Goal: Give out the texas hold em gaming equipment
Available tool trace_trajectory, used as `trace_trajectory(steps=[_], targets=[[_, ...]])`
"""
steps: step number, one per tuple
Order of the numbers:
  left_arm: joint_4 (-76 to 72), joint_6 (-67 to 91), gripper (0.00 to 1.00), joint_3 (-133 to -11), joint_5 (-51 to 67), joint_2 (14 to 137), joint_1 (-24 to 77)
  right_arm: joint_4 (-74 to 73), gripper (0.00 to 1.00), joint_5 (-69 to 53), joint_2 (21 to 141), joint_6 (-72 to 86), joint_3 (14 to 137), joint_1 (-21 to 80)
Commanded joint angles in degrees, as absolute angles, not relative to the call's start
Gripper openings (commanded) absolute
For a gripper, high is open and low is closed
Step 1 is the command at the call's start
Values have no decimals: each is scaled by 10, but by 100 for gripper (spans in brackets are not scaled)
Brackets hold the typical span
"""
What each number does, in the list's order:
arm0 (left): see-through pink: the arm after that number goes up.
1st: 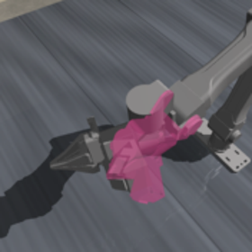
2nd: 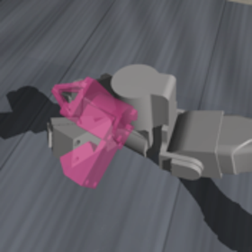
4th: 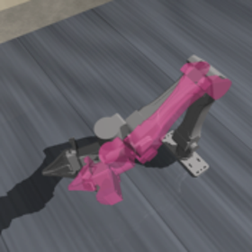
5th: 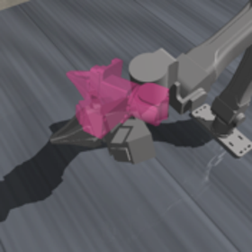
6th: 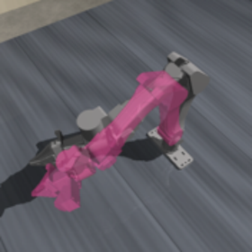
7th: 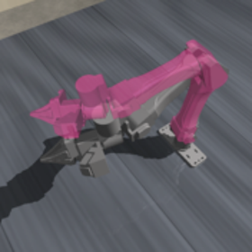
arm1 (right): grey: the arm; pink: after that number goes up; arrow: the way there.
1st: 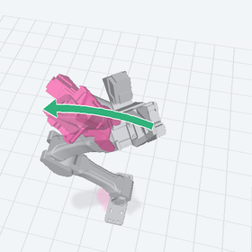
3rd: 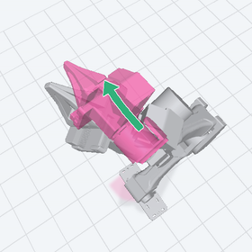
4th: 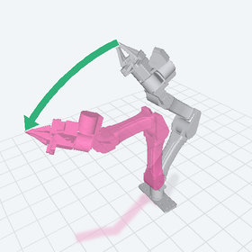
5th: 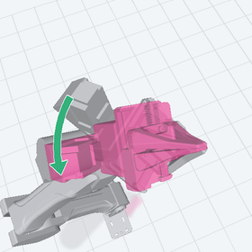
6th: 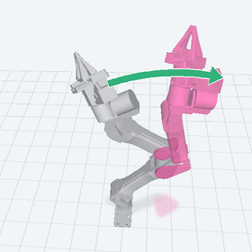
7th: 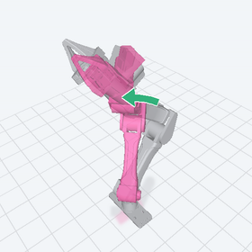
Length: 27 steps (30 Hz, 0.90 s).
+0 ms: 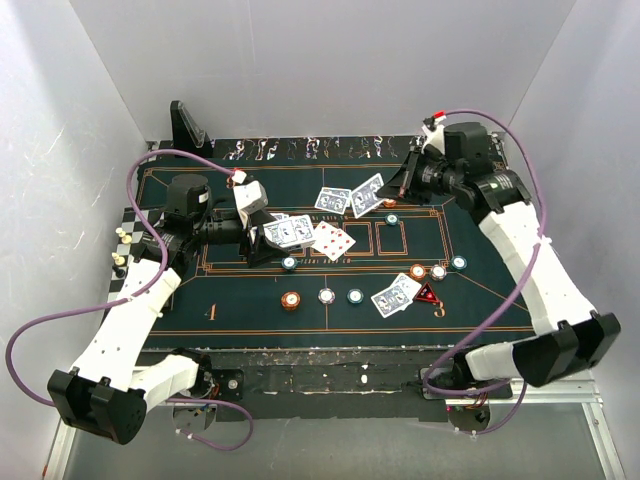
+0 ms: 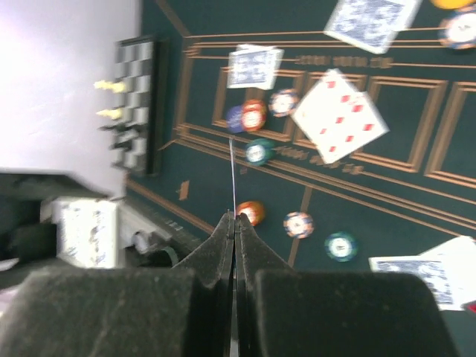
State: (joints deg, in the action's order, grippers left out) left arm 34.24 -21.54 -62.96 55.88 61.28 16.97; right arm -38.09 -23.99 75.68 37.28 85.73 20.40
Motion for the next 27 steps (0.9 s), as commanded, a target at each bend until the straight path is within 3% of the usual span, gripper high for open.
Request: trace_trajectory(steps=[1,12,22,27], targets=[[354,-226,11,-657,562,592,166,-461,1,-57,835,262,883,222],[388,-229,11,-672,563,585,166,-488,1,323,1016,152,1010,353],[388,-217,11,-683,568,578,166,-368,1,456,1152,41,986,431],[395,-221,11,-685,563,570,166,-348,1,457,1200,38,989,448]])
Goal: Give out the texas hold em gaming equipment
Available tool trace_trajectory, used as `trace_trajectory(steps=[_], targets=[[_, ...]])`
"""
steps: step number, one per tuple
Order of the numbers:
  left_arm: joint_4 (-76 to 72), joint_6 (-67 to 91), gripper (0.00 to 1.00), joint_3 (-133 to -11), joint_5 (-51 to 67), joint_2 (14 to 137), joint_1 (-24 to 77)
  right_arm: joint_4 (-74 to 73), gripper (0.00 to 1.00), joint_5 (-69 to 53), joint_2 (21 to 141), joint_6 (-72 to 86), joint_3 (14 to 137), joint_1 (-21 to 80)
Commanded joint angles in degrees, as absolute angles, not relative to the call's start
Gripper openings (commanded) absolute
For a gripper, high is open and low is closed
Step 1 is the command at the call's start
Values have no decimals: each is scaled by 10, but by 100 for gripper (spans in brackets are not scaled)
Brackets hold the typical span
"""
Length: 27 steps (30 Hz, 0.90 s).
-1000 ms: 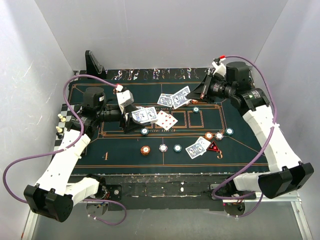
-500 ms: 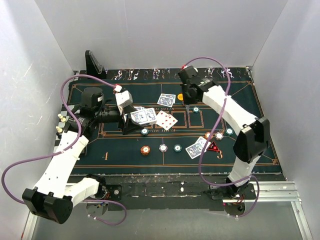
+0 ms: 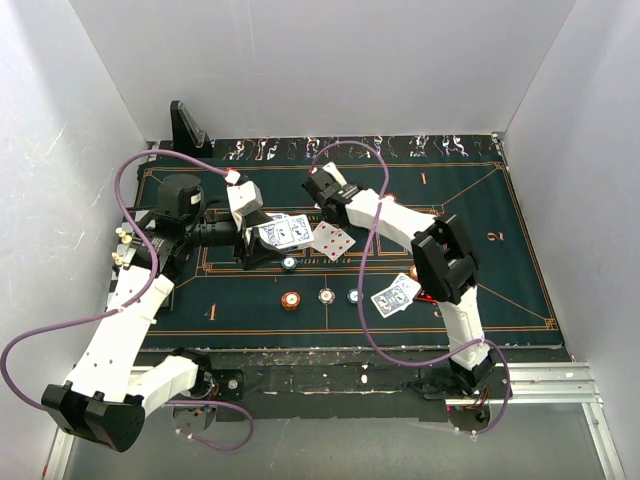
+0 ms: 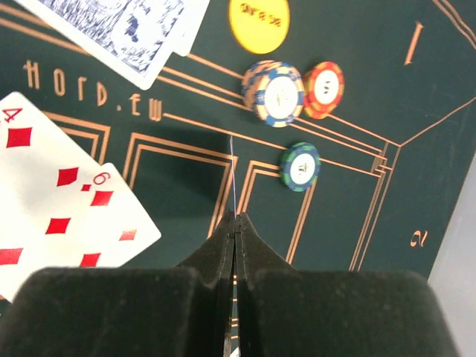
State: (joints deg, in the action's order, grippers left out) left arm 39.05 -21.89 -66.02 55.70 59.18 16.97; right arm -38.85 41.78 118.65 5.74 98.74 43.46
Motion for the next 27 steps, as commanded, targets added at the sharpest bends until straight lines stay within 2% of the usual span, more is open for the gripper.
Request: trace_trajectory(steps=[1,14,23,27], targets=[[395,-221,11,-683,562,570,166,-342,1,455,1202,40,984,452],[393,-222,11,-684,575,572,166,-337,1,387,1223,95,938,503],[392,-225,12,-680,567,570,166,-333,1,324,1223,133,906,504],[390,-225,15,-680,564,568,166,-322,16,289,1212,136,894,504]])
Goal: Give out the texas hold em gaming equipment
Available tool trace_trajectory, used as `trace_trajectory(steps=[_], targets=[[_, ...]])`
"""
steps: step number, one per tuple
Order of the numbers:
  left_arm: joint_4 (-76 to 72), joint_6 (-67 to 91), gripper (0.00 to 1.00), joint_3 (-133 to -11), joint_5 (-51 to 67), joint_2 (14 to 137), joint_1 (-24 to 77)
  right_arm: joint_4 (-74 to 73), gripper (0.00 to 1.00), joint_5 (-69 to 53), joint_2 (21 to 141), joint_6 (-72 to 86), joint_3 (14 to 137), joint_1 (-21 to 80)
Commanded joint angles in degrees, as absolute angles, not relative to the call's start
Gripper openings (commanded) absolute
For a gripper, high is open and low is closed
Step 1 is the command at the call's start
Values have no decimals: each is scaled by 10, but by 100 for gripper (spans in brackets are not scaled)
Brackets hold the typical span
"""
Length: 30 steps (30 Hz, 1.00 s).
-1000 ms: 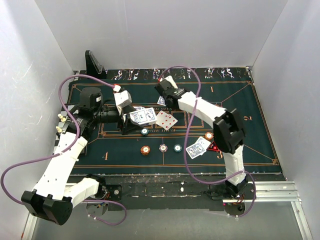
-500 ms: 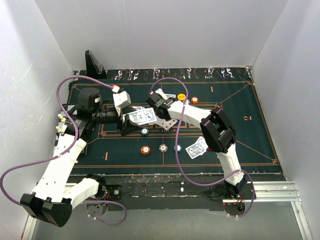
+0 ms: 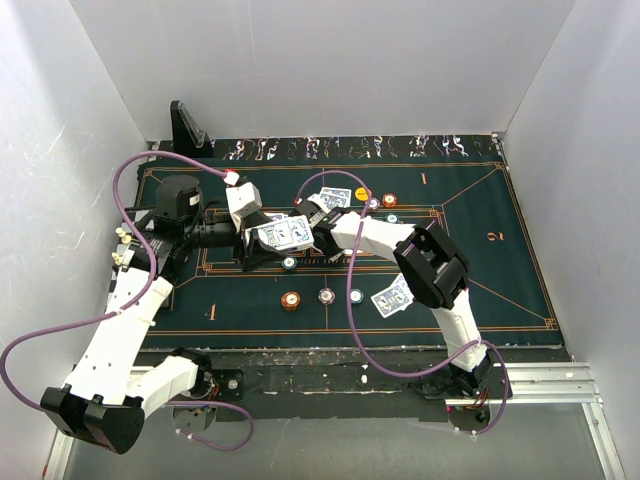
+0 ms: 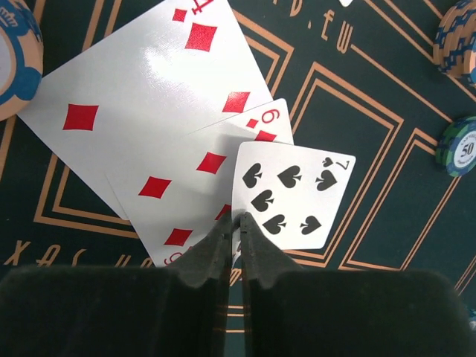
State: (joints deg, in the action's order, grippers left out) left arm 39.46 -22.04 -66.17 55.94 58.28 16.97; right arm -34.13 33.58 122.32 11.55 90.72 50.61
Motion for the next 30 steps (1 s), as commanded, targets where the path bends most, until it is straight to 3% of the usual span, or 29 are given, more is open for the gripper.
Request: trace_trajectory(steps=[1,13,30], targets=[[390,-226,15,-679,563,567,166,-317,21,281,1207,135,890,504],[390,-229,18,-678,559,562,166,-291,47,208,1156,126,858,501],[380,-228,18,-672,559,564,166,-354,46,157,996,217,909,448]])
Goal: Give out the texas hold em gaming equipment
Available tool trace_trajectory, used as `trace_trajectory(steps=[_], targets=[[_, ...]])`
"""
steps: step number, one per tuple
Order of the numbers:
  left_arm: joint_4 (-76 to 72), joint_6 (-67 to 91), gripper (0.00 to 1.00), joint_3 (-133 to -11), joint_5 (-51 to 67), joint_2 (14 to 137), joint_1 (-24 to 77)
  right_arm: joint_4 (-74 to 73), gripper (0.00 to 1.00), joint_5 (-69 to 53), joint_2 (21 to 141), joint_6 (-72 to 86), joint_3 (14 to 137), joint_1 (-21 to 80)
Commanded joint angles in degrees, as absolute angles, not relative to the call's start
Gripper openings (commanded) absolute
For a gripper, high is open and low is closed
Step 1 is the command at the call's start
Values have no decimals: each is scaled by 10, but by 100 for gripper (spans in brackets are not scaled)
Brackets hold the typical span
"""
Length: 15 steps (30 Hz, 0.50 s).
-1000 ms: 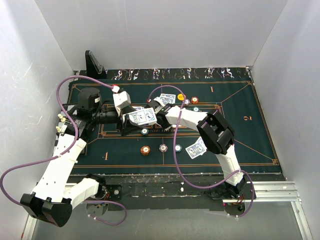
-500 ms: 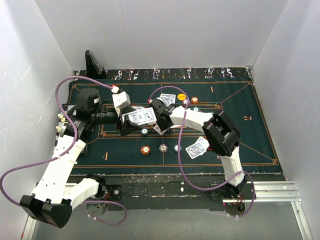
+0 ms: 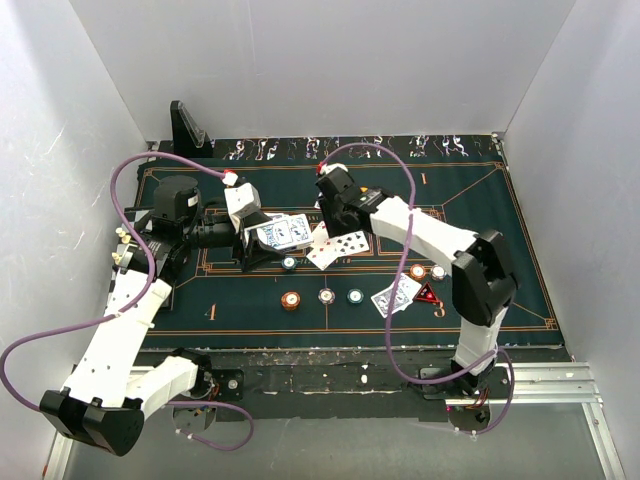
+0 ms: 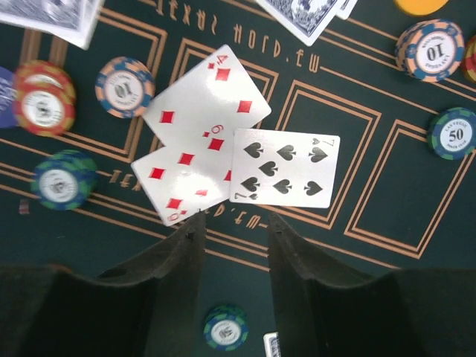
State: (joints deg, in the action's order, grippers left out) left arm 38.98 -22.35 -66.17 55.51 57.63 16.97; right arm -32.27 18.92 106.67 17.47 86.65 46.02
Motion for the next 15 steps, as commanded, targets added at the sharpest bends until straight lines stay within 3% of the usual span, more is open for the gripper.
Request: trace_trajectory(steps=[1,3,4,15], targets=[[380,-228,18,-672,559,566,166,-362,55,147,978,234,911,442],[380,-231,18,-666,561,567,167,-384,76,107,944,270,911,423],[380,-235,17,-664,562,567,166,-397,80,72,920,293,907,413],[351,-250,15,-621,566,563,166,-220,88,-314,718,438,708,315]])
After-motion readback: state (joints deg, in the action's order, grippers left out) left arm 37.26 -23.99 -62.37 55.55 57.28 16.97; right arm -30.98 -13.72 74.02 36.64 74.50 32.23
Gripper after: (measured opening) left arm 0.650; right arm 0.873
